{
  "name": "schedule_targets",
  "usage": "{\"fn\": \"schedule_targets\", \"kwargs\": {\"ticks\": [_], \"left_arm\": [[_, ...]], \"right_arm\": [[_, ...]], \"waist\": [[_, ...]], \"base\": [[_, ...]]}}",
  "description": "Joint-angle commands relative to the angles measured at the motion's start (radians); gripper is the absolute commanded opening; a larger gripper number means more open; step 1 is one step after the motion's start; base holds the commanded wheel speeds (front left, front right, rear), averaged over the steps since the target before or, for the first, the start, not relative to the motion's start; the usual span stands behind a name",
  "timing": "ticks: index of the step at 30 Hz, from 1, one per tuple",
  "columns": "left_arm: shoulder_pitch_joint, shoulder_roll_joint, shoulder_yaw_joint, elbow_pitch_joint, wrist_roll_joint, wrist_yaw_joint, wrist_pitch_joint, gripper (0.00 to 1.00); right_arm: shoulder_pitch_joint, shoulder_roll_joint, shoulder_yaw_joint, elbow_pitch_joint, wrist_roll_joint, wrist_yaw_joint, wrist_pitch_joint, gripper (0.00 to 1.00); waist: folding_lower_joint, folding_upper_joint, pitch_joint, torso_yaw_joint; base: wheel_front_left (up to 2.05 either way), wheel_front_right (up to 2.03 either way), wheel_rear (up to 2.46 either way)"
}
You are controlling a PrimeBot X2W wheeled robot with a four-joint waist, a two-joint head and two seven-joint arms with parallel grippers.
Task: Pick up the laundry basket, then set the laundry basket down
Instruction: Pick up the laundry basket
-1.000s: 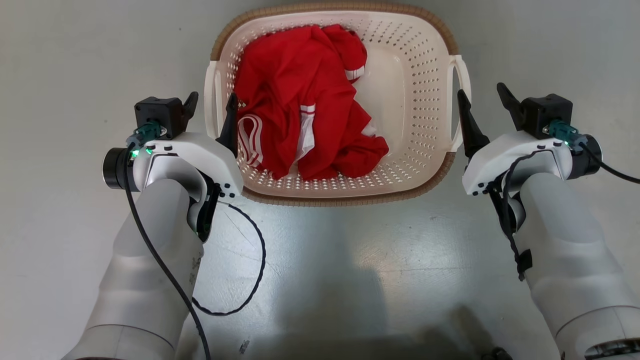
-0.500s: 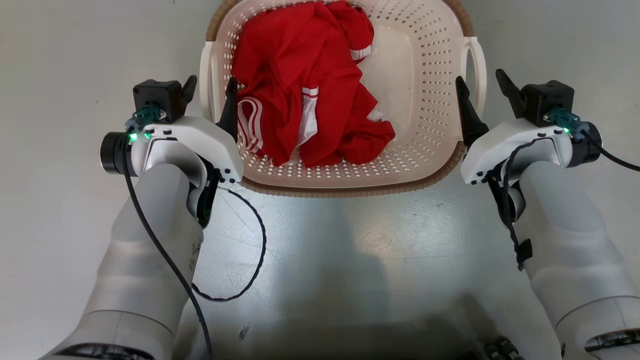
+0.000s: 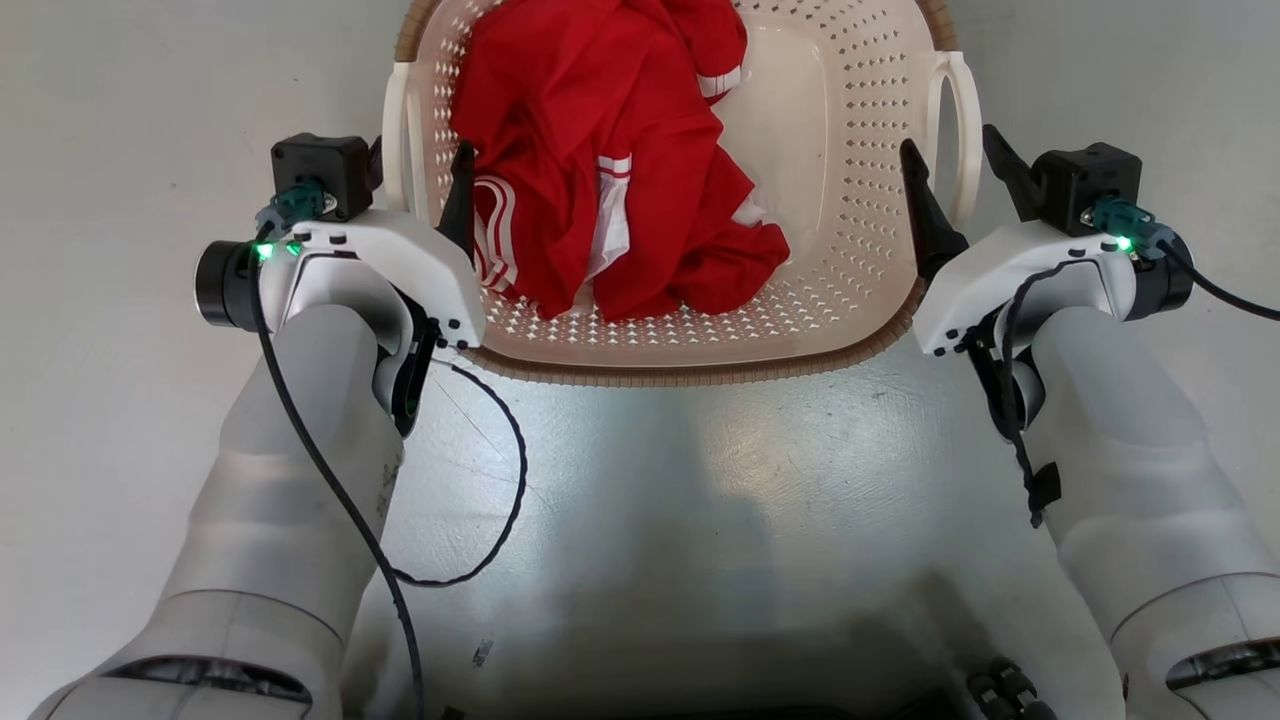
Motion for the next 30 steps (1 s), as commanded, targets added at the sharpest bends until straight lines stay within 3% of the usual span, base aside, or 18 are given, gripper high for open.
{"fn": "schedule_targets", "kwargs": {"ticks": [1,21,22,23,24,25,30], "left_arm": [[0.006,0.025,0.011,0.006,0.015,0.006,-0.006,1.00],[-0.019,0.028,0.000,0.045,0.023,0.002,-0.006,1.00],[-0.020,0.028,-0.001,0.044,0.025,0.002,-0.006,1.00],[-0.020,0.028,-0.001,0.044,0.025,0.002,-0.006,1.00],[-0.021,0.028,-0.004,0.041,0.028,0.003,-0.006,0.40],[-0.022,0.028,-0.007,0.042,0.029,0.001,-0.006,0.00],[-0.022,0.027,-0.016,0.035,0.035,0.001,-0.006,0.00]], "right_arm": [[0.021,0.015,0.023,-0.001,0.015,0.006,-0.011,1.00],[0.008,0.015,0.079,0.016,0.073,0.006,-0.011,1.00],[0.008,0.015,0.080,0.017,0.073,0.006,-0.011,0.76],[0.008,0.015,0.080,0.017,0.073,0.006,-0.011,0.76],[0.008,0.015,0.082,0.019,0.076,0.006,-0.011,0.17],[0.009,0.015,0.086,0.021,0.080,0.006,-0.011,0.00],[0.012,0.015,0.103,0.031,0.107,0.006,-0.011,0.00]], "waist": [[-0.0001,0.0000,0.003,0.000],[-0.0001,0.0000,0.015,-0.005],[-0.0001,0.0000,0.015,-0.004],[-0.0001,0.0000,0.015,-0.004],[-0.0001,0.0000,0.015,-0.003],[-0.0001,0.0000,0.014,-0.002],[-0.0001,0.0000,0.010,0.002]], "base": [[0.00,0.00,0.00],[0.00,0.00,0.00],[0.00,0.00,0.00],[0.00,0.00,0.00],[0.00,0.00,0.00],[0.00,0.00,0.00],[0.00,0.00,0.00]]}}
